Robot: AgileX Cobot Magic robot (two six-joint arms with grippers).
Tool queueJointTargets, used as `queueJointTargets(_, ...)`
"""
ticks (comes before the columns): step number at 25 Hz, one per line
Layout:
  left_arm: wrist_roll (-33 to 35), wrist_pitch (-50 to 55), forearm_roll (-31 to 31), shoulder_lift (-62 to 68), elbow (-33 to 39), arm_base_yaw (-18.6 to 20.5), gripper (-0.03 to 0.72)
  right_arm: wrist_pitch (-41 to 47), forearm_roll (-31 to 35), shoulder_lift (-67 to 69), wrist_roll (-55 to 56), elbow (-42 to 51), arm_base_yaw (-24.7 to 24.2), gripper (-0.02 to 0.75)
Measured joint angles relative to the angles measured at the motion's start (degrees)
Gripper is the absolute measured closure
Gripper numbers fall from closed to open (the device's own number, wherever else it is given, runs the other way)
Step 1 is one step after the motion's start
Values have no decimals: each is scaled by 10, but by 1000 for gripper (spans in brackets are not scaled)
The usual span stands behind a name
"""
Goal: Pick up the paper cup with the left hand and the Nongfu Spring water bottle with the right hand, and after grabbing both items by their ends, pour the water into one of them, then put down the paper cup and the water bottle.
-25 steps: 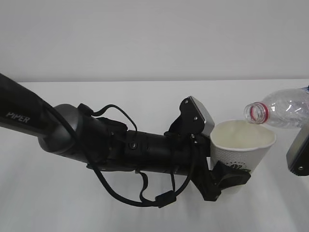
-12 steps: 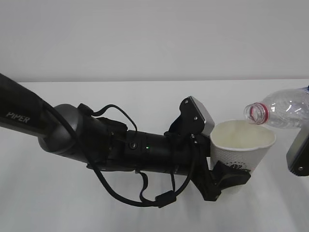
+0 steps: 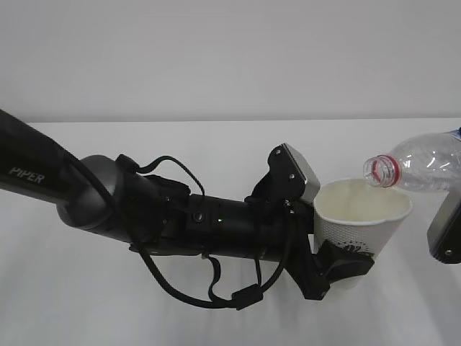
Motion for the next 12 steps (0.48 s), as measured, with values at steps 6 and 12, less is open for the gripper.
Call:
queueJointTargets(6,0,0,0,0,0,0,179,0,0,0,-6,0,0,318)
queueJointTargets(12,0,0,0,0,0,0,180,0,0,0,-12,0,0,318)
